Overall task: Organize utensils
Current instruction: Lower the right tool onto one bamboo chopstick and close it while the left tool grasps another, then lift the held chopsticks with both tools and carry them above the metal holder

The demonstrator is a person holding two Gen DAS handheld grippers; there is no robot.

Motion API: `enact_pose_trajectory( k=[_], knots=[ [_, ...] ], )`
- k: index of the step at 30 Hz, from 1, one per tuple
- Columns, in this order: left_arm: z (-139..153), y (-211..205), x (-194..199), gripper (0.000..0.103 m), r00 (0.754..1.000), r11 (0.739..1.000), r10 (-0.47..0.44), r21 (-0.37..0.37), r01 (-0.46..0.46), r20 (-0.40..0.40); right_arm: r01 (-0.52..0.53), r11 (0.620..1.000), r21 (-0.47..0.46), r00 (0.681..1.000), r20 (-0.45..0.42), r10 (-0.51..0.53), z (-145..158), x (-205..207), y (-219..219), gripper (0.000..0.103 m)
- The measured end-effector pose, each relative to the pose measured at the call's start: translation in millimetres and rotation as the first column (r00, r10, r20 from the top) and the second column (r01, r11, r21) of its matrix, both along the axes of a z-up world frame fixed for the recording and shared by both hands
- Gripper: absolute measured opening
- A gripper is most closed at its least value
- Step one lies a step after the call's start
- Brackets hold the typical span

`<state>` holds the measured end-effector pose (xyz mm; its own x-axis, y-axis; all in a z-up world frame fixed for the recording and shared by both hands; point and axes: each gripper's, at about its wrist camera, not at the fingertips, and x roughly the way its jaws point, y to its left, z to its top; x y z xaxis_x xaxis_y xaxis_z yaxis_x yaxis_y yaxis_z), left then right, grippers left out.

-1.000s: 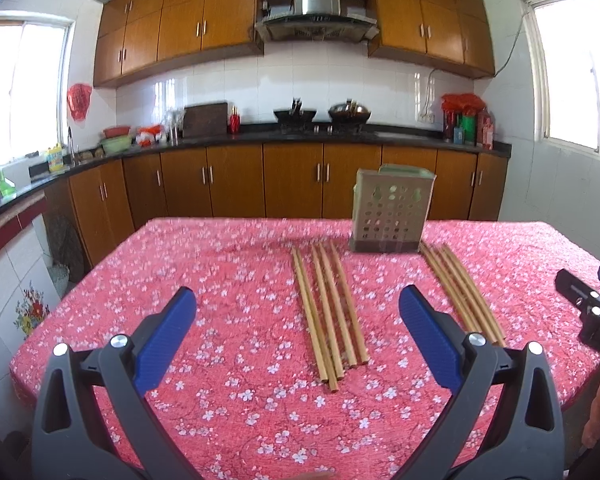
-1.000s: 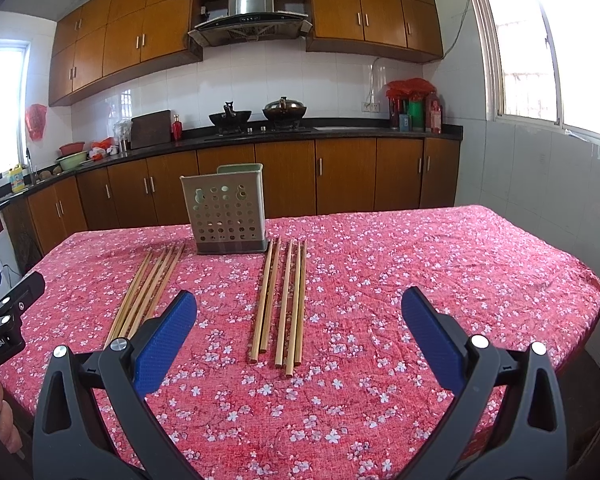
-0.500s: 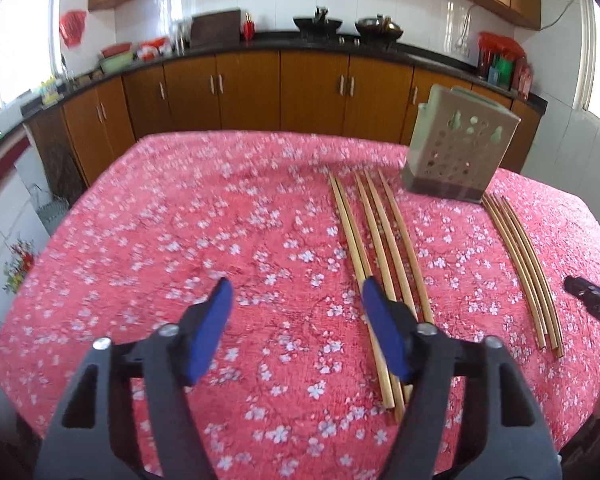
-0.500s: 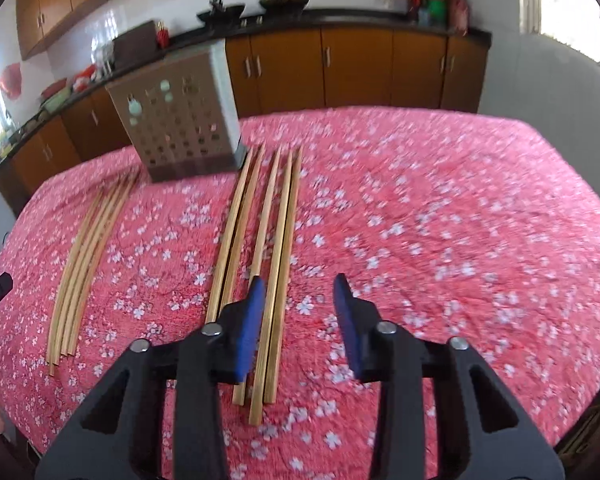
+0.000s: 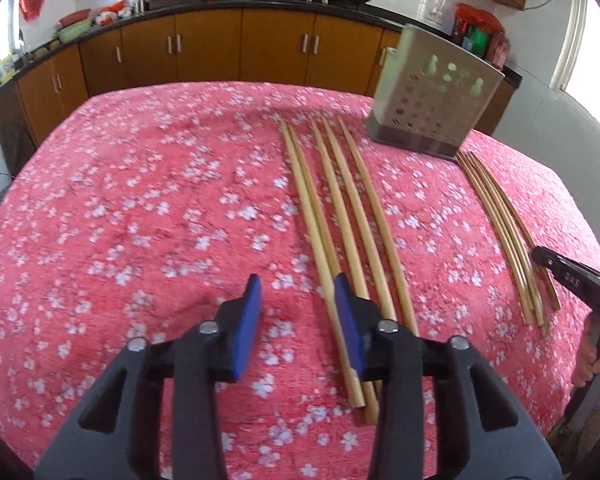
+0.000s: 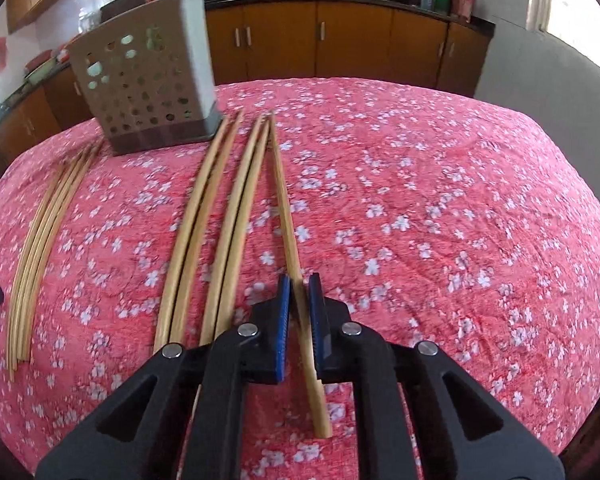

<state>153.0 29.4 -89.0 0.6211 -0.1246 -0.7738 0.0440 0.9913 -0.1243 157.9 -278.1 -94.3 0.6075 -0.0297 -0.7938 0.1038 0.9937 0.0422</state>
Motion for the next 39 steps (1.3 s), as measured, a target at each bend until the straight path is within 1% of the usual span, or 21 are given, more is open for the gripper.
enact_pose_trajectory(
  k=[5, 8, 12, 13, 15, 16, 19, 22, 25, 28, 30, 33, 39],
  knots=[
    [-5, -10, 1, 0.026, 0.999, 0.999, -0.032, 0.020, 0.032, -0.025, -0.009, 1.000, -0.013, 1.000, 0.008, 0.009, -1, -2, 0, 0.011],
    [-5, -14, 0, 0.025, 0.999, 0.998, -0.036, 0.052, 0.038, -0.026, -0.007, 1.000, -0.003, 1.000, 0.008, 0.007, -1, -1, -1, 0.011],
    [-5, -16, 0, 0.024, 0.999, 0.997, -0.037, 0.067, 0.039, -0.031, -0.021, 1.000, 0.005, 1.000, 0.007, 0.021, 0, -8, 1, 0.011],
    [-7, -18, 2, 0.017, 0.998, 0.996, -0.035, 0.080, 0.039, -0.046, -0.031, 1.000, 0.004, 0.999, 0.010, 0.031, 0, -9, 2, 0.011],
    [-10, -20, 6, 0.012, 0.999, 0.992, -0.025, 0.124, 0.029, -0.036, -0.044, 0.999, -0.008, 0.999, 0.016, 0.044, 1, -12, 3, 0.011],
    [-11, -20, 8, 0.011, 0.999, 0.991, -0.027, 0.130, 0.032, -0.035, -0.045, 0.999, -0.006, 0.999, 0.017, 0.046, 1, -11, 3, 0.011],
    [-11, -11, 25, 0.009, 0.999, 0.990, -0.019, 0.138, 0.024, -0.036, -0.035, 0.999, 0.003, 0.999, 0.018, 0.035, 1, -2, -4, 0.011],
    [-10, 8, 46, 0.009, 0.999, 0.990, 0.029, 0.141, -0.023, -0.044, 0.001, 1.000, -0.003, 1.000, 0.021, -0.001, 1, 10, -15, 0.010],
    [-10, 38, 68, 0.009, 0.995, 0.982, 0.094, 0.169, -0.088, -0.031, 0.047, 0.999, -0.025, 0.999, 0.029, -0.046, -1, 26, -32, 0.009],
    [-11, 58, 79, 0.012, 0.993, 0.982, 0.115, 0.156, -0.111, -0.013, 0.073, 0.997, -0.012, 0.997, 0.035, -0.073, -2, 33, -45, 0.009],
    [-11, 65, 79, 0.012, 0.993, 0.984, 0.115, 0.136, -0.114, 0.000, 0.080, 0.997, 0.001, 0.996, 0.041, -0.080, -3, 36, -51, 0.009],
    [-11, 71, 80, 0.012, 0.993, 0.987, 0.116, 0.109, -0.116, 0.006, 0.075, 0.997, -0.010, 0.996, 0.052, -0.074, -3, 35, -49, 0.009],
    [-10, 72, 82, 0.012, 0.993, 0.988, 0.118, 0.102, -0.118, 0.007, 0.076, 0.997, 0.016, 0.996, 0.055, -0.077, -4, 33, -52, 0.009]
  ],
)
